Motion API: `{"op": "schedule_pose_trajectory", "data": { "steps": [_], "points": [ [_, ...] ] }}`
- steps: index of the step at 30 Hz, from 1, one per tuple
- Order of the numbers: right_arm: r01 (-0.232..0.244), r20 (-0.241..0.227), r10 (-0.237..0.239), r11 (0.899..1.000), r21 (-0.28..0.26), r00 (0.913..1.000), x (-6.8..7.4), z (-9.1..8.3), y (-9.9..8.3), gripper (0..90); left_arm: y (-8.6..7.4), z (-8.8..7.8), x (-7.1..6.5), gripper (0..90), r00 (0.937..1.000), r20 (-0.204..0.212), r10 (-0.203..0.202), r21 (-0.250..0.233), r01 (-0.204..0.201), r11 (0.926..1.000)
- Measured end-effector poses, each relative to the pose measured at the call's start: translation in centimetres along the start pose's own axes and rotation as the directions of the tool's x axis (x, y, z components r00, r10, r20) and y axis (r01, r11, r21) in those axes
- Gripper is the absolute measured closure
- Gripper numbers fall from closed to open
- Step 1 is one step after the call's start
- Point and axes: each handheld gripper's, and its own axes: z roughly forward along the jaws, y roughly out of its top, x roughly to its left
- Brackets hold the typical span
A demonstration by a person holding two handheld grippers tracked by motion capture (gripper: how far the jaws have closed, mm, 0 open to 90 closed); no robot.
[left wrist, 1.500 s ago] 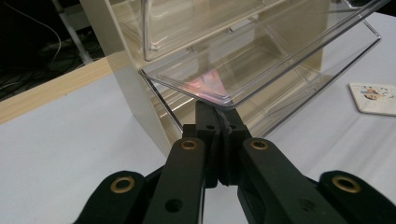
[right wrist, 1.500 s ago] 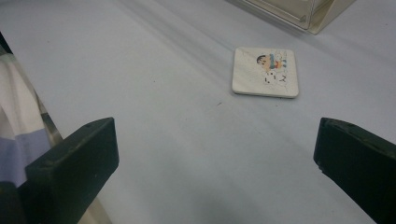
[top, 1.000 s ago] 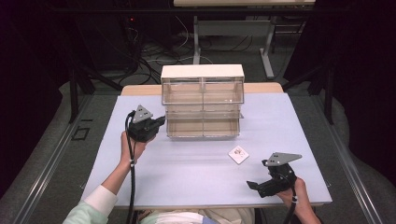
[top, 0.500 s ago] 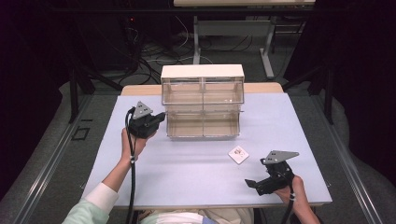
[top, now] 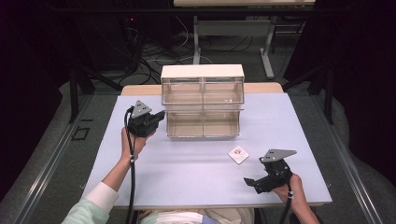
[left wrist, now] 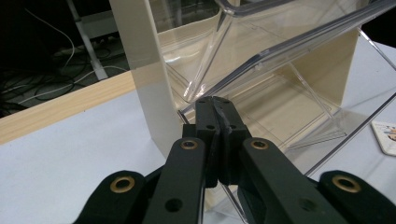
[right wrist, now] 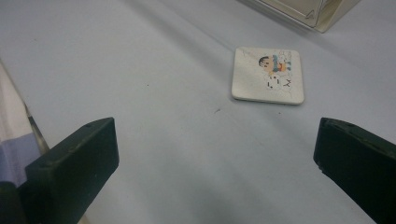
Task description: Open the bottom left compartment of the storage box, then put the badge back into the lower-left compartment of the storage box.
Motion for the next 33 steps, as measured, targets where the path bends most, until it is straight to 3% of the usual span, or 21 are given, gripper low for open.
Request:
{"op": "schedule_pose_trajectory", "data": {
  "steps": [8,33],
  "points": [
    [-0.001,0.008,0.001,1.0,-0.022,1.0,-0.1,0.3,0.2,0.0,0.0,0.0,0.0,90.0,1.0,-0.002,0.001,-0.002,-0.001,1.0],
    [0.006,0.033,-0.007,1.0,0.012,0.9994,-0.9,1.7,1.7,0.1,-0.1,0.0,-0.1,90.0,1.0,-0.006,0.006,-0.005,-0.006,1.0]
  ]
}}
